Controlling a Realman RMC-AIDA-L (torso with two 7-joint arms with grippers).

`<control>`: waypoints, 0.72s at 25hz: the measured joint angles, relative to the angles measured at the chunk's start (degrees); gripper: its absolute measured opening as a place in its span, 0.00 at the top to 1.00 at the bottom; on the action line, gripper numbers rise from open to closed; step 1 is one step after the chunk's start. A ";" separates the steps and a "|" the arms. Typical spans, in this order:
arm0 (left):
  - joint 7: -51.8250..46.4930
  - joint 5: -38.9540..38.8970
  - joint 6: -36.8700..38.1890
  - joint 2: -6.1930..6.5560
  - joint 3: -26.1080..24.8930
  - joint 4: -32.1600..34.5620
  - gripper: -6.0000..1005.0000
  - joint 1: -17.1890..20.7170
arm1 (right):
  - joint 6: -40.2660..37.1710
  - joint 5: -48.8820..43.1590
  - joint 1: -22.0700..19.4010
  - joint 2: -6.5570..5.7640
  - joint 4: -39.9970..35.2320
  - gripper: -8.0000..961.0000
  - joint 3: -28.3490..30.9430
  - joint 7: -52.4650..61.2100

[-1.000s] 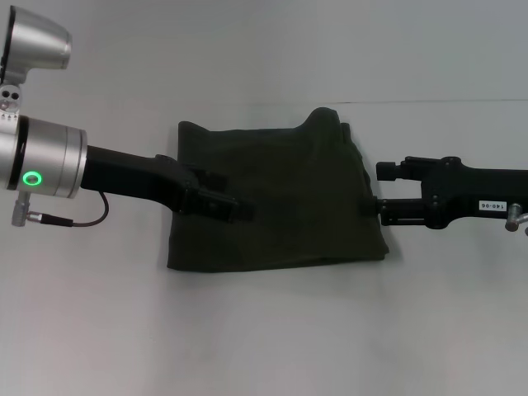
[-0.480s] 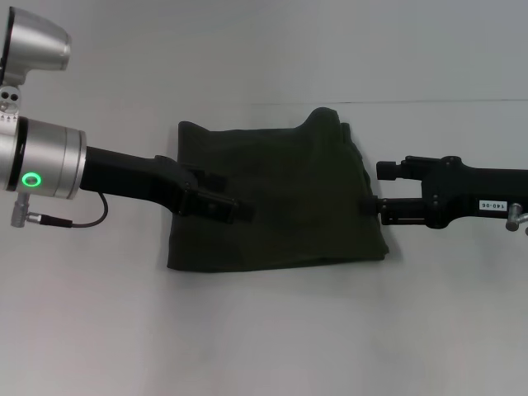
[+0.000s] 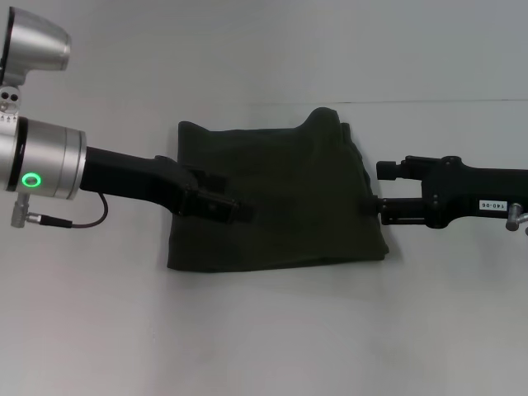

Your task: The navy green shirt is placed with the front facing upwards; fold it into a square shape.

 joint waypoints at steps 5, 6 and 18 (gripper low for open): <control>2.91 0.00 1.83 -0.81 0.07 2.00 0.06 0.73 | 0.00 0.02 0.00 0.00 0.00 0.11 0.00 -0.06; 3.77 0.01 2.24 -1.28 0.08 3.04 0.06 1.19 | 0.00 0.02 0.00 0.00 0.00 0.11 0.00 -0.08; 4.00 0.22 3.99 -3.25 0.77 7.89 0.06 3.01 | 0.00 0.02 0.00 0.09 0.00 0.11 0.00 -0.22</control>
